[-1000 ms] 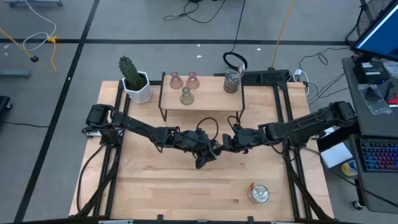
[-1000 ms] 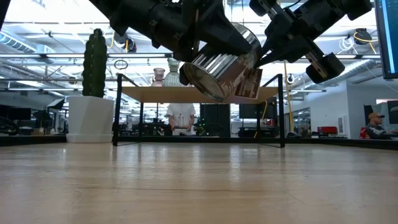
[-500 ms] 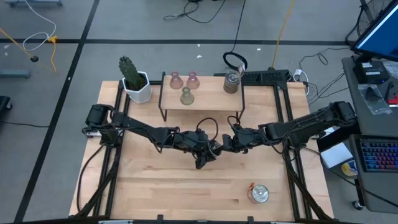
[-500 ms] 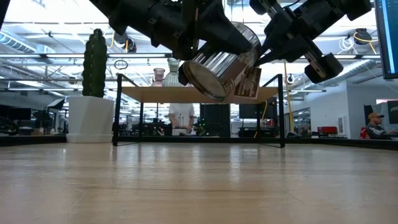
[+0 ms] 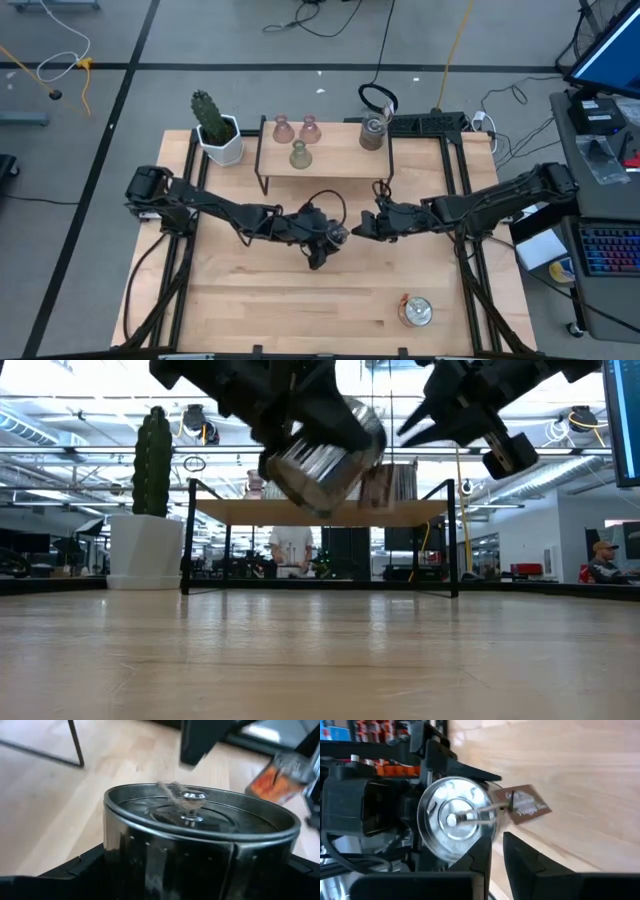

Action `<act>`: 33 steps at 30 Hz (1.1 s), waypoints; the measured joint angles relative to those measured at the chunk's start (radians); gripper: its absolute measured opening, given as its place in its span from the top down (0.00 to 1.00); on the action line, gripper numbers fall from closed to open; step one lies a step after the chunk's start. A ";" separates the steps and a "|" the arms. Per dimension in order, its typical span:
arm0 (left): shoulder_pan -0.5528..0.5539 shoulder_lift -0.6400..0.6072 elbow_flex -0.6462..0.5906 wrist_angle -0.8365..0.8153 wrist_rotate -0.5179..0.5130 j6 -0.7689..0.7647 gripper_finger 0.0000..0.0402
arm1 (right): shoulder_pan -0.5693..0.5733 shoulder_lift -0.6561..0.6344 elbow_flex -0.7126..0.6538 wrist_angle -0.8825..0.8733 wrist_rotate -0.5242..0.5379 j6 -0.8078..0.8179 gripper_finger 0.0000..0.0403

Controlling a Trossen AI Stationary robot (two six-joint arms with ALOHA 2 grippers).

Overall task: Pick & Place candle stick holders
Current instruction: Put the top silver scented candle on the shelf

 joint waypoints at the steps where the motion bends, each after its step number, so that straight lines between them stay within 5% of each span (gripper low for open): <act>1: -0.003 -0.009 0.000 0.004 -0.009 -0.006 0.10 | 0.001 -0.010 0.000 -0.012 0.016 -0.007 0.89; 8: -0.006 -0.066 0.001 0.092 -0.165 -0.028 0.10 | 0.006 -0.072 0.000 -0.072 0.102 -0.105 0.89; 19: 0.101 -0.072 0.002 0.481 -0.502 0.095 0.10 | 0.127 -0.196 -0.002 -0.486 0.263 -0.004 0.89; 23: 0.167 -0.048 0.016 0.551 -0.521 0.083 0.10 | 0.154 -0.222 -0.003 -0.535 0.317 0.014 0.89; 29: 0.178 0.058 0.151 0.545 -0.546 0.166 0.10 | 0.154 -0.241 -0.003 -0.572 0.336 -0.007 0.89; 33: 0.162 0.151 0.272 0.544 -0.688 0.265 0.10 | 0.154 -0.249 -0.003 -0.576 0.336 -0.037 0.89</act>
